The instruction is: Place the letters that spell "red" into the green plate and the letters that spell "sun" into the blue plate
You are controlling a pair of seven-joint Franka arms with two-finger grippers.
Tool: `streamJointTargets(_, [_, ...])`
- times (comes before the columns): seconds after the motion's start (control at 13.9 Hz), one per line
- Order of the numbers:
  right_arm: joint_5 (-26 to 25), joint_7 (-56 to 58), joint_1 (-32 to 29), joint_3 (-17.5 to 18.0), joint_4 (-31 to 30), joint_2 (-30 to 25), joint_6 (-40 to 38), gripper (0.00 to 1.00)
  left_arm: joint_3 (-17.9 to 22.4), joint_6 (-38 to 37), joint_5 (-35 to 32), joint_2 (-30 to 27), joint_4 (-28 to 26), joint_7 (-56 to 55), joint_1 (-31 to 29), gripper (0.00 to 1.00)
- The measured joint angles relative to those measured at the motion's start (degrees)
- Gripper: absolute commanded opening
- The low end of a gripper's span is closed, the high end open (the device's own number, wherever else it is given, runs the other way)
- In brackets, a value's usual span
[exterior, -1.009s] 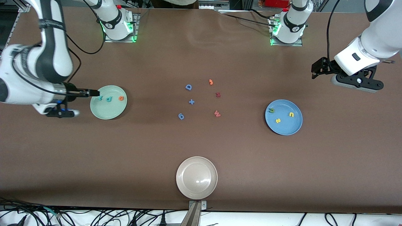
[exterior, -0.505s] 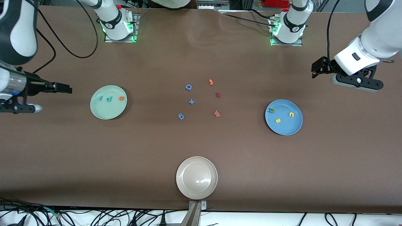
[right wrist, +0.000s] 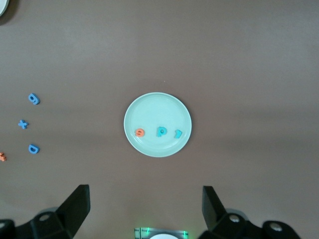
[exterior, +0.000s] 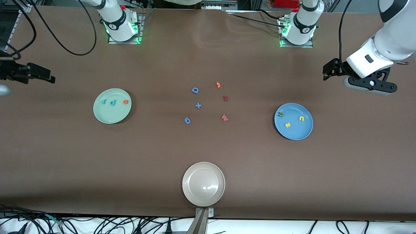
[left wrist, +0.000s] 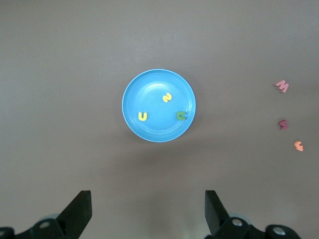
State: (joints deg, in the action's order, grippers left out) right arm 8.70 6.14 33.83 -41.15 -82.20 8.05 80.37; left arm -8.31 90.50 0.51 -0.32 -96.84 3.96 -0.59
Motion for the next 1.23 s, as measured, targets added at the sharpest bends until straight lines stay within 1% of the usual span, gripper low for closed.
streamJointTargets(0.07, [-1.3,-1.0,-1.3,2.0,0.1,-1.1,-0.6,0.99,0.0,0.0,0.0,0.0,0.0,0.0,0.0,1.00])
streamJointTargets(0.14, [-3.2,-2.2,-5.4,7.7,0.1,-2.6,-0.9,0.99,0.0,-0.1,0.0,0.0,0.0,0.0,0.0,1.00])
streamJointTargets(0.29, [-6.6,-5.0,-16.4,21.6,0.2,-4.9,-0.6,0.99,0.0,-0.1,0.0,0.0,0.0,0.0,0.0,1.00])
streamJointTargets(0.36, [-8.1,-6.2,-20.8,27.0,0.2,-5.7,-0.2,0.99,0.0,-0.1,0.0,0.0,0.0,0.0,0.0,1.00])
streamJointTargets(0.43, [-9.3,-6.6,-23.2,29.9,0.2,-6.1,0.4,0.99,0.0,-0.1,0.0,0.0,0.0,0.0,0.0,1.00])
streamJointTargets(0.5, [-10.1,-6.6,-24.2,30.9,-0.2,-6.4,1.6,0.99,0.0,-0.1,0.0,0.0,0.0,0.0,0.0,1.00])
streamJointTargets(0.79, [-11.1,-6.6,-25.0,31.2,-5.4,-7.7,9.1,1.00,0.0,-0.1,0.0,0.0,0.1,0.0,0.0,1.00])
streamJointTargets(0.87, [-11.2,-6.6,-26.0,32.5,-5.9,-7.7,9.7,1.00,0.0,-0.1,0.0,0.0,0.5,0.0,-0.1,1.00])
streamJointTargets(1.01, [-11.5,-6.8,-29.8,37.0,-6.3,-7.7,10.1,1.00,0.0,-0.1,0.0,0.0,1.4,0.0,-0.2,1.00])
streamJointTargets(1.08, [-11.6,-6.8,-30.8,37.9,-6.3,-7.7,10.1,1.00,0.1,-0.1,0.0,0.0,1.6,0.0,-0.2,1.00])
streamJointTargets(1.23, [-11.9,-6.8,-31.3,38.0,-6.4,-7.7,10.2,1.00,0.3,-0.1,0.0,0.0,1.7,-0.1,-0.5,1.00])
